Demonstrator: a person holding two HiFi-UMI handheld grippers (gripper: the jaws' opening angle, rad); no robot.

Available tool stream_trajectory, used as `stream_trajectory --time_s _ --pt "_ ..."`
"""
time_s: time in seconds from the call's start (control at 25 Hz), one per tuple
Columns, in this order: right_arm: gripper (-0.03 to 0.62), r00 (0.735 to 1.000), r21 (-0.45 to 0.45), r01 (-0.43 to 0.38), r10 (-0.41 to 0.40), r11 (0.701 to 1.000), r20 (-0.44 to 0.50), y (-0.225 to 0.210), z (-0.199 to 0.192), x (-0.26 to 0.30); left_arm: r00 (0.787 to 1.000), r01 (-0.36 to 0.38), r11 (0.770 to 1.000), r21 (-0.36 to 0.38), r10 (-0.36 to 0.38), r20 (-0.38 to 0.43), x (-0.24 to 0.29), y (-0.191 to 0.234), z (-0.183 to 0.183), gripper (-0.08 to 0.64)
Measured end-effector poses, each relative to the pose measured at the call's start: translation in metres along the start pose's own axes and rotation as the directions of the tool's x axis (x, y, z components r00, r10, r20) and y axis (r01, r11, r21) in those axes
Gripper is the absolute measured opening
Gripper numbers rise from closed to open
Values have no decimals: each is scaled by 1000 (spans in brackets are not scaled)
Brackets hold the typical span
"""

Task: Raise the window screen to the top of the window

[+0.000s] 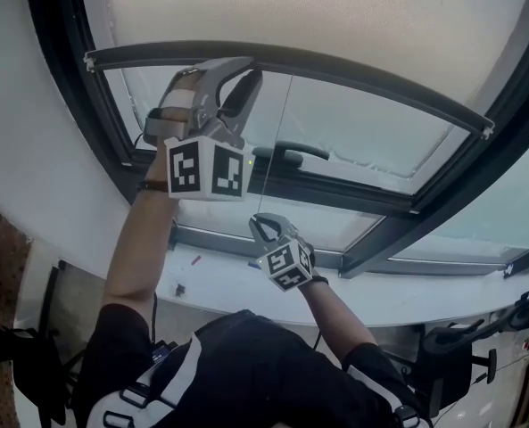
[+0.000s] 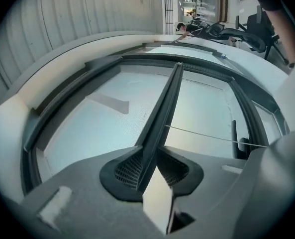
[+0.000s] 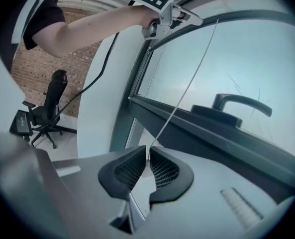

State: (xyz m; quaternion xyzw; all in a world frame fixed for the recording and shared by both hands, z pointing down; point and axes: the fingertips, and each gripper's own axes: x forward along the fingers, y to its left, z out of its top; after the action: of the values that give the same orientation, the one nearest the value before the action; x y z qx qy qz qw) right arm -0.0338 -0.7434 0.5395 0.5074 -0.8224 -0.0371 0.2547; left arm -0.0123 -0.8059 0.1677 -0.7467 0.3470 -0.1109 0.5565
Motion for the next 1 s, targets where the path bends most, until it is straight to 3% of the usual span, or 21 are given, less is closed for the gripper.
stream_trajectory --time_s 0.12,0.16,0.2,0.24,0.28,0.36,0.4,0.6,1.0 --pt "31 999 30 23 -24 999 26 -6 7 -10 997 -71 991 -112 72 4 -25 7 -4 89" --pt "31 999 40 33 -34 999 35 -9 11 -13 998 -61 978 -200 63 4 -32 2 -9 89" --pt "31 998 51 44 -46 998 49 -12 13 -16 999 -27 950 -310 32 11 -38 -8 -14 89" --pt "31 996 59 55 -59 997 71 -16 15 -19 999 25 903 -429 -13 31 -41 -21 -18 90" --pt "31 992 63 68 -74 996 98 -21 18 -23 997 79 840 -536 -56 60 -43 -36 -21 91" --pt "31 983 76 95 -106 993 152 -32 34 -32 989 146 728 -669 -109 98 -45 -61 -25 91" --pt "32 979 85 103 -116 991 170 -36 43 -36 987 159 695 -701 -122 103 -46 -70 -28 91" --pt "32 972 51 126 -134 991 193 -45 63 -44 981 193 577 -794 -133 141 -55 -93 -31 91" --pt "31 914 89 209 -227 974 336 -92 130 -85 966 253 461 -850 -166 197 -66 -112 -28 89"
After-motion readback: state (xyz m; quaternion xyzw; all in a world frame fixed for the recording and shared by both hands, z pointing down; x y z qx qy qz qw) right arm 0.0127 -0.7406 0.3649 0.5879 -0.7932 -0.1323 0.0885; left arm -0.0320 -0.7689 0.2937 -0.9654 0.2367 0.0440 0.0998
